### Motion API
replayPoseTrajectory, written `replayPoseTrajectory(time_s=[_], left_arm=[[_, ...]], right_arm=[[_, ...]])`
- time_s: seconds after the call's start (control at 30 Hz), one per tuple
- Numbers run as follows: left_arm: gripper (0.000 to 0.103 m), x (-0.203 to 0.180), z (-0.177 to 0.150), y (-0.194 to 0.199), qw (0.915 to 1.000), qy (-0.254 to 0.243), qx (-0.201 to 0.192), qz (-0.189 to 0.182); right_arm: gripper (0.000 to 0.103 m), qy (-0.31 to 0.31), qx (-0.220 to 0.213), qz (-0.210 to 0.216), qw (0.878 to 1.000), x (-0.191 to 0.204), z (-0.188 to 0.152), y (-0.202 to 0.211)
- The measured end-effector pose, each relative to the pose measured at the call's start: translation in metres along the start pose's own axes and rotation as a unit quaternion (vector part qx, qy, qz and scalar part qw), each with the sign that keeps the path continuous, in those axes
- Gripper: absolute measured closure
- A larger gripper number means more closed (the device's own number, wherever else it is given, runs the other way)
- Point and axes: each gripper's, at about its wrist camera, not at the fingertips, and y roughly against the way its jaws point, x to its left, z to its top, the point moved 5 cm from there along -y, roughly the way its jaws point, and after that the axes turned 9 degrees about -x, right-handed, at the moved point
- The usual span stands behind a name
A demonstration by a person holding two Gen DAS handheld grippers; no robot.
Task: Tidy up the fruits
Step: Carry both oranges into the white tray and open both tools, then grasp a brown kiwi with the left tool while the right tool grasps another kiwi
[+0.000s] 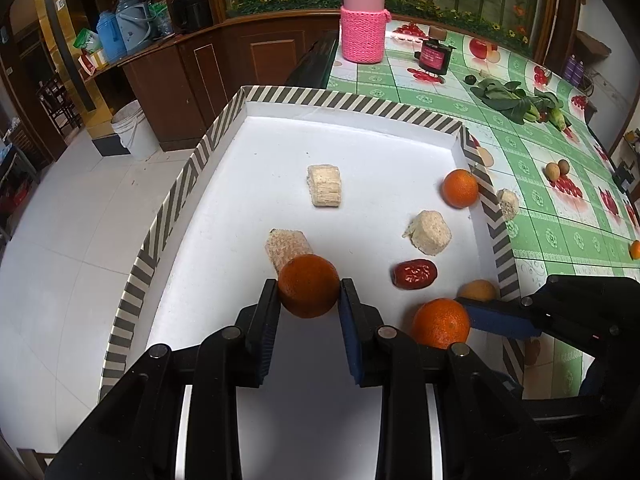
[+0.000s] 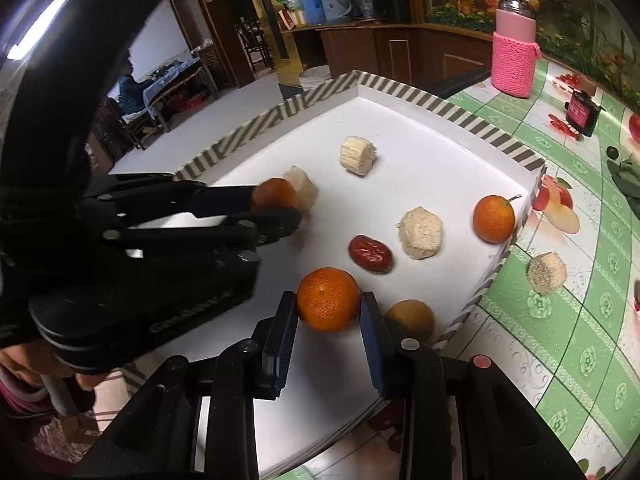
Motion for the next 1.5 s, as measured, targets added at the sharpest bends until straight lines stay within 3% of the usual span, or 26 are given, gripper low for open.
replayPoseTrajectory(time_s=[0.17, 0.27, 0.4, 0.5, 0.73, 1.03, 1.27, 1.5], left_arm=[[0.076, 0.001, -0.003, -0.005, 0.9999, 0.004, 0.011, 0.005], [0.073, 0.003, -0.007, -0.009, 0.9997, 0.010, 0.020, 0.008], [0.048, 0.008, -0.006, -0.007, 0.9995, 0.023, 0.018, 0.009], [0.038, 0.009, -0.003, -0.001, 0.9995, 0.028, 0.008, 0.012], [0.038, -0.001, 0.007, 0.014, 0.9995, 0.022, -0.018, 0.012], [0.038, -0.048, 0.023, 0.027, 0.9988, 0.003, -0.041, -0.027], [0.038, -0.095, 0.030, 0.024, 0.9971, -0.011, -0.038, -0.065], [0.038, -0.146, 0.040, 0.015, 0.9940, -0.030, -0.028, -0.102]], right_arm=[[0.069, 0.015, -0.002, -0.004, 1.000, 0.003, -0.001, -0.003], [0.062, 0.010, -0.005, 0.008, 1.000, 0.004, -0.002, 0.000], [0.056, 0.001, -0.010, 0.013, 1.000, 0.001, -0.003, 0.009], [0.056, -0.007, -0.016, 0.015, 1.000, -0.004, -0.003, 0.019], [0.048, -0.029, -0.045, 0.006, 0.999, -0.024, -0.001, 0.051], [0.039, -0.057, -0.082, -0.044, 0.994, -0.067, -0.002, 0.088], [0.037, -0.090, -0.089, -0.090, 0.988, -0.120, -0.019, 0.113], [0.031, -0.134, -0.093, -0.158, 0.974, -0.193, -0.048, 0.144]])
